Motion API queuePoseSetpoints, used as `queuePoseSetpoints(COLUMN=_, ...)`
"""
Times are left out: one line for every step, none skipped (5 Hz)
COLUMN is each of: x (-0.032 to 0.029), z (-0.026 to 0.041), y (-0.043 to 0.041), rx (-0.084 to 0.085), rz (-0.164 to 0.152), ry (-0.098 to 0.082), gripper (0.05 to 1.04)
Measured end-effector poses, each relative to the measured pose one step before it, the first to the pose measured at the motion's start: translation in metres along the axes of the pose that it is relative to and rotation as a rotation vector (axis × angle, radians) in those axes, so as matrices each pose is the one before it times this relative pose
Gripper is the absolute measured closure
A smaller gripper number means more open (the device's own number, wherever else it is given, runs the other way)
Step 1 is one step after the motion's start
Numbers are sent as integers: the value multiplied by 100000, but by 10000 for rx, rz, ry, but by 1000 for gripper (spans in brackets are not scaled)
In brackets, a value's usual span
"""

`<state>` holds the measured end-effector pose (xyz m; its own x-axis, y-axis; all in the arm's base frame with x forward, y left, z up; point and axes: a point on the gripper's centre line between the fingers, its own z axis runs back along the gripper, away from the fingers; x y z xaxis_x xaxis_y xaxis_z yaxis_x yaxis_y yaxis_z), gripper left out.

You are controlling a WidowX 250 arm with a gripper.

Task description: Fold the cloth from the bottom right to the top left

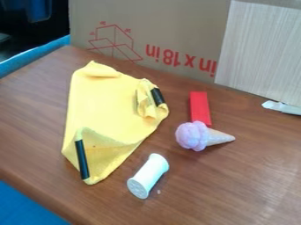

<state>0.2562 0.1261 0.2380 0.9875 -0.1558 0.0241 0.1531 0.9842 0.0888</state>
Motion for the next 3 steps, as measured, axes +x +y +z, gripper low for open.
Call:
queuePoseSetpoints(x=99, z=-1087, y=-61, rx=-90, rz=98, ry=194, gripper=84)
queuePoseSetpoints(x=-1827, z=-2215, y=-3949, rx=849, rz=-549, ry=-299, gripper=84)
queuePoseSetpoints(x=-2424, z=-1375, y=-2730, rx=1001, rz=156, ry=-1313, gripper=83)
